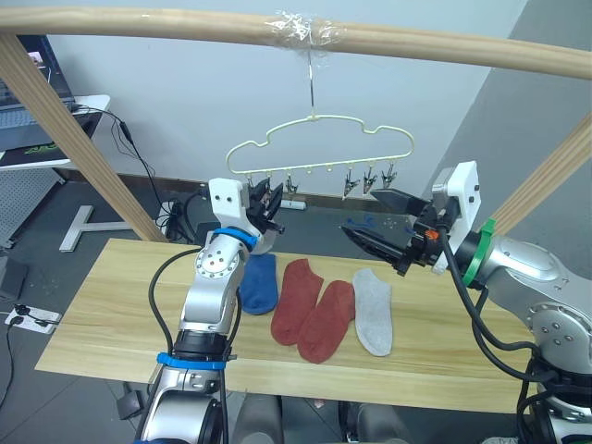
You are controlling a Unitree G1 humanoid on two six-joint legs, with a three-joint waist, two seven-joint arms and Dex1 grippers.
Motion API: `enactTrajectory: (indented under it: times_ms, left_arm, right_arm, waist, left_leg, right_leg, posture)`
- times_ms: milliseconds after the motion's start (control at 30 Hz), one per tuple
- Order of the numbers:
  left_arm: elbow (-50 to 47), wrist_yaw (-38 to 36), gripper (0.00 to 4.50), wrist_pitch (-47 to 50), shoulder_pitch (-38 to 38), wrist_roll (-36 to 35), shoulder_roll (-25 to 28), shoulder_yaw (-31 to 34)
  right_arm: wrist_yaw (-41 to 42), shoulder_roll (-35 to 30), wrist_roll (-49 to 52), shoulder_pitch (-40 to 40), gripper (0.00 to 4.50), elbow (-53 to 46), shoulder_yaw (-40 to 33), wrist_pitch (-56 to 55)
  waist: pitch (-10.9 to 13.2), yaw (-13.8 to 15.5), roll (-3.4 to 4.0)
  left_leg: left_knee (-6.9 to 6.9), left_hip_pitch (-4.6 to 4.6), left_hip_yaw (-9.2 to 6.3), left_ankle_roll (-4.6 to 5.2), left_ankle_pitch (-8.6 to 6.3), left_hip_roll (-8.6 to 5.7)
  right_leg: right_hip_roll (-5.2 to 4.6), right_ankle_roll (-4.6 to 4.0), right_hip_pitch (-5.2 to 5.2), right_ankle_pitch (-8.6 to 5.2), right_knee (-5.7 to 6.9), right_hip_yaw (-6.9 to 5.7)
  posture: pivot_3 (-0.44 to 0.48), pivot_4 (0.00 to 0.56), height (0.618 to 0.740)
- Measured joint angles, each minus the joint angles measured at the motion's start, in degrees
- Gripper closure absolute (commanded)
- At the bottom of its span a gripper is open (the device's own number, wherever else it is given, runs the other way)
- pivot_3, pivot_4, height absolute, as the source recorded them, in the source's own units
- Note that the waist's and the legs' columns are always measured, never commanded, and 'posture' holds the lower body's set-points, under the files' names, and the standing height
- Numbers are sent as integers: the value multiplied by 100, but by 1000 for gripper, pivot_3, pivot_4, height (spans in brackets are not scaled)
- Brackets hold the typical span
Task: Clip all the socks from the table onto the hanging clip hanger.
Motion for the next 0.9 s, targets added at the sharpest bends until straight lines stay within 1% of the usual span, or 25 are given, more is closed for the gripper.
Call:
enactTrajectory:
  times_ms: [33, 100, 867, 900]
  left_arm:
    - [0, 0, 2234, 0, 2, 0, 0, 0]
    - [0, 0, 1711, 0, 6, 1, 1, 0]
    - [7, 137, 1711, -103, 5, 89, 1, 6]
    - [10, 149, 1886, -113, 4, 91, -1, 6]
  right_arm:
    - [0, 0, 0, 0, 0, 0, 0, 0]
    - [0, 0, 0, 0, 0, 0, 0, 0]
    - [5, 0, 0, 0, 0, 60, 0, -8]
    - [4, 0, 1, 0, 0, 60, -1, -8]
  waist:
    - [0, 0, 0]
    - [0, 0, 0]
    - [1, 0, -1]
    - [1, 0, -1]
  left_leg:
    - [0, 0, 0, 0, 0, 0]
    - [0, 0, 0, 0, 0, 0]
    - [-3, -2, 0, 0, 0, 0]
    - [-3, -2, 0, 0, 0, 0]
  right_leg:
    - [0, 0, 0, 0, 0, 0]
    - [0, 0, 0, 0, -1, 0]
    - [0, 0, 0, 0, -7, 0]
    - [0, 0, 0, 0, -7, 0]
  posture:
    - [113, 198, 740]
    - [113, 198, 740]
    - [115, 199, 740]
    - [115, 199, 740]
